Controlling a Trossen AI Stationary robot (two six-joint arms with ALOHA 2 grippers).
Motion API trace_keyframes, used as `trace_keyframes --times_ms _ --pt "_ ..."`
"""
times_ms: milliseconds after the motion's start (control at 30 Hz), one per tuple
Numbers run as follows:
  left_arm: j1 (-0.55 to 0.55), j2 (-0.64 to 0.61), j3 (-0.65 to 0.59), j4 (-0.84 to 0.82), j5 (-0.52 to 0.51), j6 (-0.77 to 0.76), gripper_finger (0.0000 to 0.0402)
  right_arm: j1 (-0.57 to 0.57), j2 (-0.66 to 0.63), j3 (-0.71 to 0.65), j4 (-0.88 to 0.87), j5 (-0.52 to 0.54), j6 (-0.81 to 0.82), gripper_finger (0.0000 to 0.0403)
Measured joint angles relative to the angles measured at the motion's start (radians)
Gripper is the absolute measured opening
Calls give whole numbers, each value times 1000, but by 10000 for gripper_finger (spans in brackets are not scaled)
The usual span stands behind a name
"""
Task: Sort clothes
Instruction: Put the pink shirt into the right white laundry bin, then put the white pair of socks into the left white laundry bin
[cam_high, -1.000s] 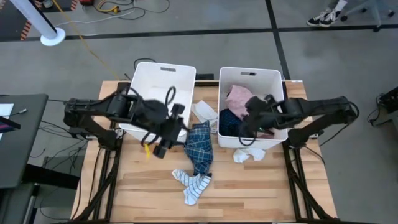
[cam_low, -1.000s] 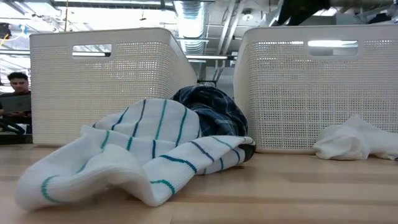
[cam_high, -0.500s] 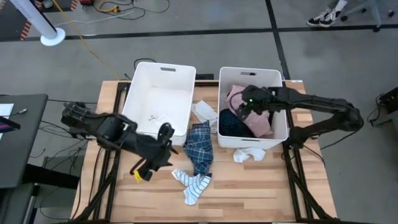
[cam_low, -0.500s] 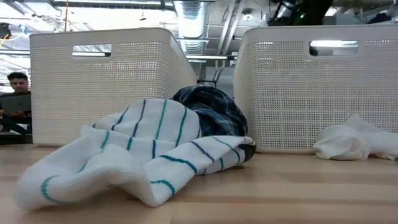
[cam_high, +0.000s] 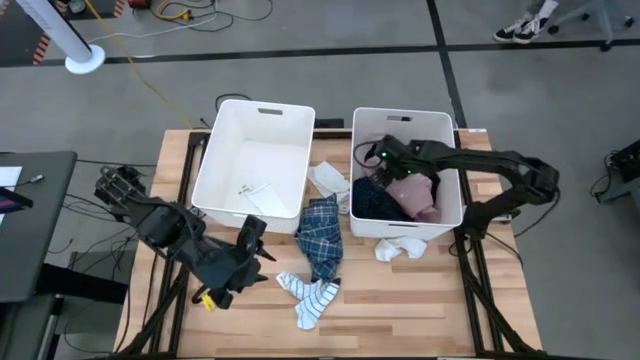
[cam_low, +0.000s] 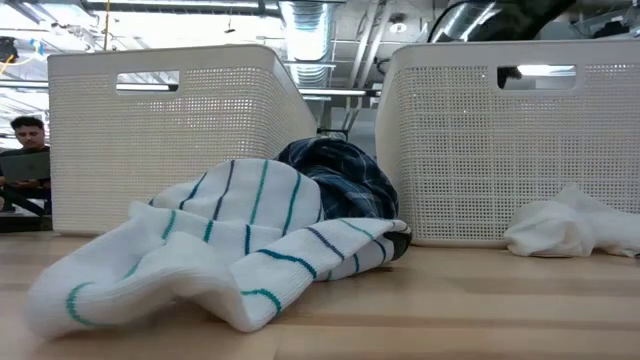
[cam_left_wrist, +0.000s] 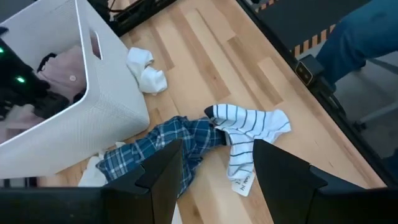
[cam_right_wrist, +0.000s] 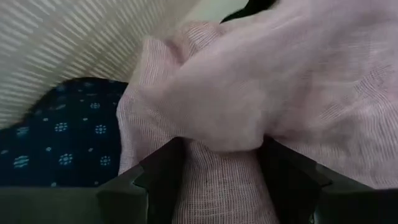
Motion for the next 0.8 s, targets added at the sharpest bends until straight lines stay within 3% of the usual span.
trace_keyframes --times_ms 167,300,800 --pt "-28 0 0 -7 -29 -27 191 -1 72 -7 41 -40 -8 234" --pt "-43 0 0 -34 -45 -51 191 -1 31 -9 43 -57 -9 234" --pt "-61 1 0 -58 -51 -90 191 67 -495 -11 17 -74 60 234"
